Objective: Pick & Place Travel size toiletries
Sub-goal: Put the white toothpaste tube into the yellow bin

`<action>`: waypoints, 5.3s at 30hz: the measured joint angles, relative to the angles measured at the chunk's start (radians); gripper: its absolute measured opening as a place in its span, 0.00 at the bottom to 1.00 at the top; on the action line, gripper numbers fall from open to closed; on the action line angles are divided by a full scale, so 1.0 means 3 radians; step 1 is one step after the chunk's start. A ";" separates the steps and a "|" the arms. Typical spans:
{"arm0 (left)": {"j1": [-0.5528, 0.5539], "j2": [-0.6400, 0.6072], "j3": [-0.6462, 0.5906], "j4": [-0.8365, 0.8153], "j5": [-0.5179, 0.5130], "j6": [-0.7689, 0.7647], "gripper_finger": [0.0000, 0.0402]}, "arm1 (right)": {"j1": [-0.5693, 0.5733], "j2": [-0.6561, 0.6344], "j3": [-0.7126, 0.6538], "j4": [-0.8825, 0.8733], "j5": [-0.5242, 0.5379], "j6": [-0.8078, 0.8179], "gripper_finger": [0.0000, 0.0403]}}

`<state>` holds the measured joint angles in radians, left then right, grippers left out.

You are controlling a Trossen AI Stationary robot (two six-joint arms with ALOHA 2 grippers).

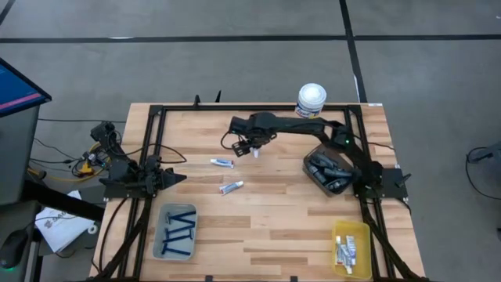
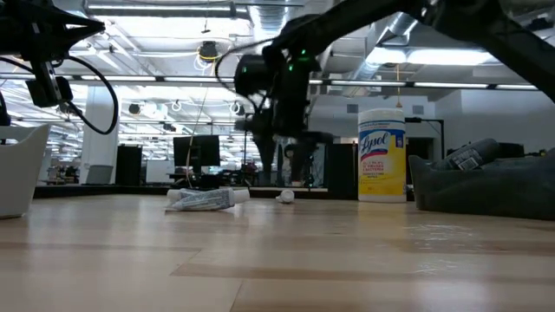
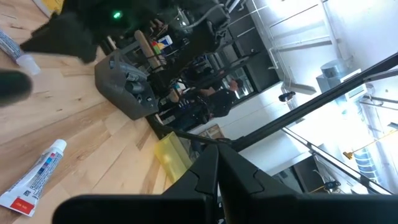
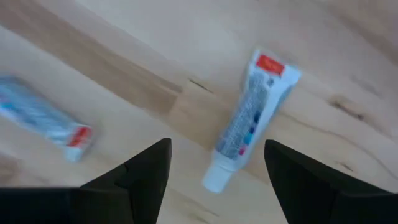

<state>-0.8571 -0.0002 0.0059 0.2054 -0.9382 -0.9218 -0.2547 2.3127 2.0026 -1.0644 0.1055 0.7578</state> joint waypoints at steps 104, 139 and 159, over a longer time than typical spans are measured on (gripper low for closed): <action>0.0000 0.0000 0.0000 0.0080 0.0000 0.0001 0.00 | 0.4068 -0.1640 -0.1956 -0.0789 -0.2271 0.4674 0.19; 0.0000 0.0000 0.0000 0.0081 0.0001 0.0001 0.00 | 0.1069 -0.1727 -0.1681 0.1374 -0.0163 -0.0949 0.53; -0.0001 0.0000 0.0000 0.0233 0.0004 0.0000 0.00 | 0.0898 -0.0355 -0.0543 0.1215 -0.0420 -0.3099 0.54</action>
<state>-0.8574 -0.0002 0.0059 0.2755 -0.9370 -0.9218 0.0147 2.2061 1.8397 -0.6998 -0.0206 -0.1720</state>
